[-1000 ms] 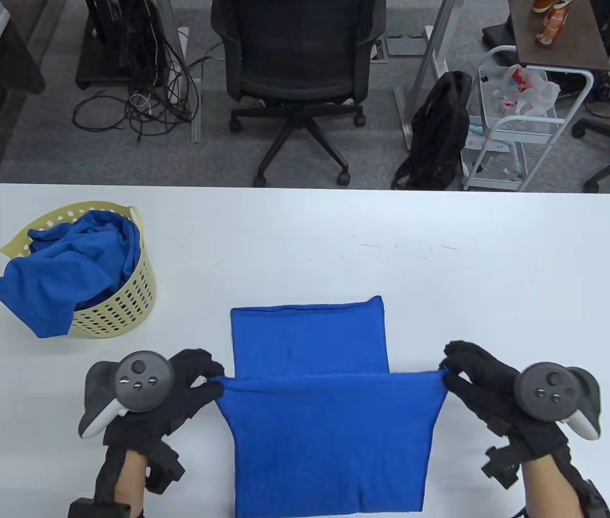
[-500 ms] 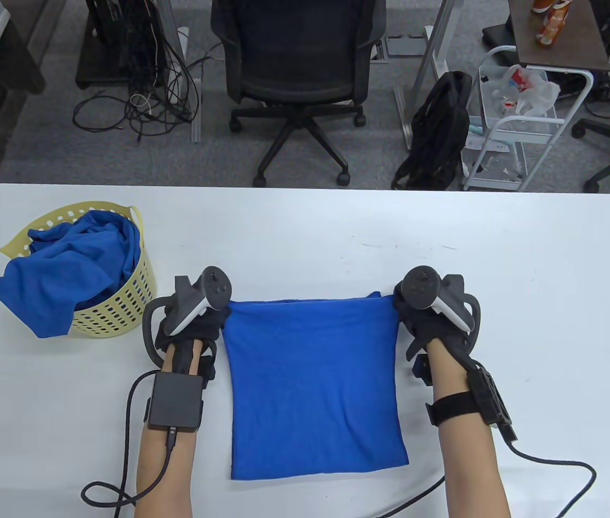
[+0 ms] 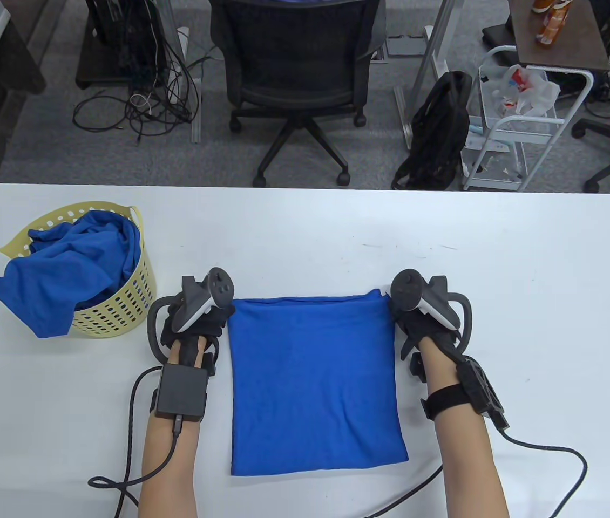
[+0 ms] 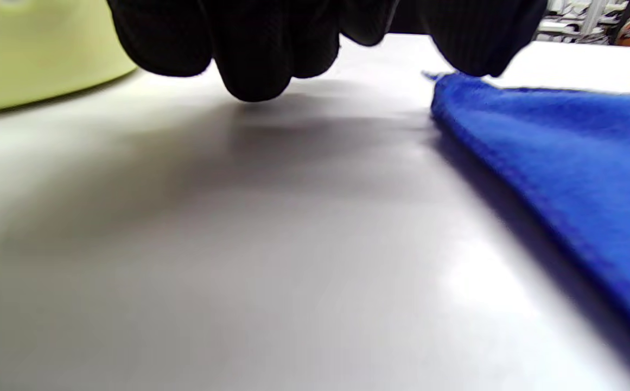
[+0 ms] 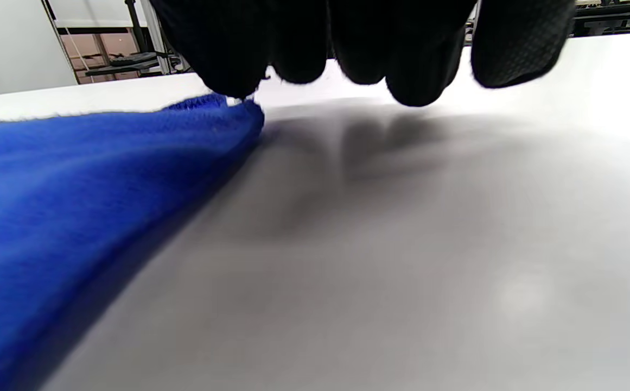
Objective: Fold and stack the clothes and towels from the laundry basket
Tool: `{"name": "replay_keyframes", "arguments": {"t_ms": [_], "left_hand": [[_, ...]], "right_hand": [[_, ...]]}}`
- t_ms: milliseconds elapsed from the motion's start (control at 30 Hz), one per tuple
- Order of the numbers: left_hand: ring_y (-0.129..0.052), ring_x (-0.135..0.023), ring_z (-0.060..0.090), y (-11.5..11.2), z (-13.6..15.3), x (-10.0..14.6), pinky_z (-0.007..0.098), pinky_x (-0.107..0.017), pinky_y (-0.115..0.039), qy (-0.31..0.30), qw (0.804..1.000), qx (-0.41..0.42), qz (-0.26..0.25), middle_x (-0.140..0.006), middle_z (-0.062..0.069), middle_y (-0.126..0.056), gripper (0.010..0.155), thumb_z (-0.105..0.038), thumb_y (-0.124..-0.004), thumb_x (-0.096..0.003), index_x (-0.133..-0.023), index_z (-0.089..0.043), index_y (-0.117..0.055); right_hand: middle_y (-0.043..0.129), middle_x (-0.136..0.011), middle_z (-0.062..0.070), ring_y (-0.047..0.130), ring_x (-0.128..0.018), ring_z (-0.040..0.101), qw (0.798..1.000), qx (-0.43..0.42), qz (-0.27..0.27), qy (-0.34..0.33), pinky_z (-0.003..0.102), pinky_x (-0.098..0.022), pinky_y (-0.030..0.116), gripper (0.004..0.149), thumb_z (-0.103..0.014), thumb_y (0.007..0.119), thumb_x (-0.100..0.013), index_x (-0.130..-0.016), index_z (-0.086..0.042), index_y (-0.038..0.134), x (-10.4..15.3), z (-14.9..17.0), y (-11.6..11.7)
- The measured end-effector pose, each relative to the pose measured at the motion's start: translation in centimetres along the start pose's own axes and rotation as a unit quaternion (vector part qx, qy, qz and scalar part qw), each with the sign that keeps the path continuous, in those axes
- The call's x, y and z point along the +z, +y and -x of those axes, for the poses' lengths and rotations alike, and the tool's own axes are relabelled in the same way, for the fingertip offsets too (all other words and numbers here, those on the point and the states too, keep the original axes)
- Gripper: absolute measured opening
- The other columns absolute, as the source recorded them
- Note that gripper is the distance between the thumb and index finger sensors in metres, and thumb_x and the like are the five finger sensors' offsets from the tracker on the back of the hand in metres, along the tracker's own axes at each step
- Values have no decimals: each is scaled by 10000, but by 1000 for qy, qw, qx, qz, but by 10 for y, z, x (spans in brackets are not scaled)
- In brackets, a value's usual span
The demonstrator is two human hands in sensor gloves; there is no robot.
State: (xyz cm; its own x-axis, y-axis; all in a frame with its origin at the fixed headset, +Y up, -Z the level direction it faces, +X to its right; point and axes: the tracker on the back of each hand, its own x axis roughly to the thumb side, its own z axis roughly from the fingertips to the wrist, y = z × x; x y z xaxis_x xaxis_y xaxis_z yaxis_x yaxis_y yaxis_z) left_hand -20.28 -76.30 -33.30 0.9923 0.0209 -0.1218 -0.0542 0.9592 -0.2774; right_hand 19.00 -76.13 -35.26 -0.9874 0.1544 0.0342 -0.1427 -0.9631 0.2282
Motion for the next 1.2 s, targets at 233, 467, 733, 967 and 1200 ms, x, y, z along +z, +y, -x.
{"name": "replay_keyframes", "arguments": {"t_ms": [233,467,733,967,1200], "left_hand": [[-842,-1005,332,4,-5,78,571,-709,-743,-183,982,3,-54,-1176,121,-693,638,-448,-800,-548,-1134,-311,-587],[-772,-1073,356,-38,-9,155,635,-725,-700,-383,918,63,84,-1202,76,-683,340,-270,-816,-562,-859,-435,-827],[-328,-1194,382,-72,-11,175,693,-781,-481,-410,891,-53,188,-1311,70,-331,586,-547,-858,-484,-1029,-378,-723],[-290,-1203,377,-81,-14,178,711,-778,-468,-405,897,-108,143,-1306,24,-267,675,-602,-913,-349,-950,-452,-644],[-331,-1196,373,-84,-15,179,705,-771,-501,-405,900,-115,114,-1293,14,-299,585,-573,-911,-381,-890,-460,-644]], "right_hand": [[504,-1172,280,562,-1003,557,984,-58,6,-168,748,-666,556,472,-219,740,-614,-1074,-149,663,72,7,-20],[587,-1170,150,575,-1041,497,924,-128,-92,-348,759,-673,556,371,-43,724,-571,-852,-252,846,156,15,15],[406,-1231,149,311,-1076,500,913,-35,-200,-353,764,-710,363,475,-281,777,-599,-1053,-156,715,185,25,56],[424,-1209,100,364,-1074,458,927,19,-118,-355,751,-712,411,545,-394,862,-495,-982,-204,708,193,25,66],[442,-1199,87,382,-1070,444,930,11,-103,-353,739,-713,411,459,-345,858,-511,-928,-211,724,193,28,69]]}}
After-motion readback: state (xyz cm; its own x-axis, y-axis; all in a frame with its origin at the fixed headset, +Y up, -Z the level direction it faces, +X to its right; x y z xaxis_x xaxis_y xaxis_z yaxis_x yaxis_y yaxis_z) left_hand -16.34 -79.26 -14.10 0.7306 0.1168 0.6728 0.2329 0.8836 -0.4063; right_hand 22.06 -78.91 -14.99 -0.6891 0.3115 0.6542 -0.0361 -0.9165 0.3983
